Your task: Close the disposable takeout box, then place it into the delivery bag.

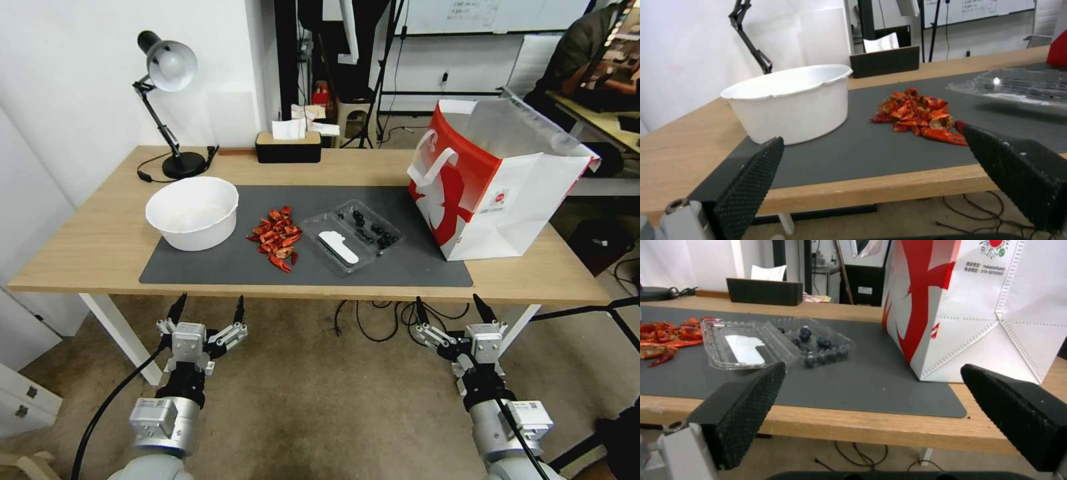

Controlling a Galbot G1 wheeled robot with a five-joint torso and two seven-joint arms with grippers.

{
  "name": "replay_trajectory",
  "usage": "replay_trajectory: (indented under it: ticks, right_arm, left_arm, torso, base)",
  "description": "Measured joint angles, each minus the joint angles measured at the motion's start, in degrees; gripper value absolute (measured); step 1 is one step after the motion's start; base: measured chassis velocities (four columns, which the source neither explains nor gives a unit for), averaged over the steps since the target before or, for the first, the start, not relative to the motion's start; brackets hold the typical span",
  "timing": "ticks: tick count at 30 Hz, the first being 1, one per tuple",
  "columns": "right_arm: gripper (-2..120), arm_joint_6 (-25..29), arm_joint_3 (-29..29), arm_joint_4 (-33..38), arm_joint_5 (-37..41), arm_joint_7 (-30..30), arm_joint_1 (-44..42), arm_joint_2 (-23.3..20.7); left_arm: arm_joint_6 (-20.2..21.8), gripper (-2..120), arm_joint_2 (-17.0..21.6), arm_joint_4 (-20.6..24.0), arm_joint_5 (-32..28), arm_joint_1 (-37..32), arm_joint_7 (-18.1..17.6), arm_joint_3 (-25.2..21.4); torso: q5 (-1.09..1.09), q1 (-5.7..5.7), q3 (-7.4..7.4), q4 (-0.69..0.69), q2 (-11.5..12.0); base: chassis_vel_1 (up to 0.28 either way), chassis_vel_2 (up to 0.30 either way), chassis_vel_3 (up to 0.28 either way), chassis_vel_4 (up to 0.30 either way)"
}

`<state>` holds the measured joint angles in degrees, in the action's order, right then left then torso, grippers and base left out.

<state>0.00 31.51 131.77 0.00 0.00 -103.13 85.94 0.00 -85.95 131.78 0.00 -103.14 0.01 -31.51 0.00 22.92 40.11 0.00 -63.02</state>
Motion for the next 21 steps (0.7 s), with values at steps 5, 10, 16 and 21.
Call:
replay_trajectory:
  ticks: [5,10,16,21]
  right_arm:
    - [100,0.0,0.0,0.0,0.0,0.0,0.0,0.0]
    - [100,0.0,0.0,0.0,0.0,0.0,0.0,0.0]
    - [100,0.0,0.0,0.0,0.0,0.0,0.0,0.0]
    - [100,0.0,0.0,0.0,0.0,0.0,0.0,0.0]
  left_arm:
    - [0.0,100,0.0,0.0,0.0,0.0,0.0,0.0]
    - [0.0,100,0.0,0.0,0.0,0.0,0.0,0.0]
    - [0.0,100,0.0,0.0,0.0,0.0,0.0,0.0]
    - [0.0,100,0.0,0.0,0.0,0.0,0.0,0.0]
  torso:
    - [0.00,0.00,0.00,0.00,0.0]
    - [0.00,0.00,0.00,0.00,0.0]
    - [0.00,0.00,0.00,0.00,0.0]
    - [0.00,0.00,0.00,0.00,0.0]
  base:
    - [0.000,0.000,0.000,0.000]
    - [0.000,0.000,0.000,0.000]
    - [0.000,0.000,0.000,0.000]
    - [0.000,0.000,0.000,0.000]
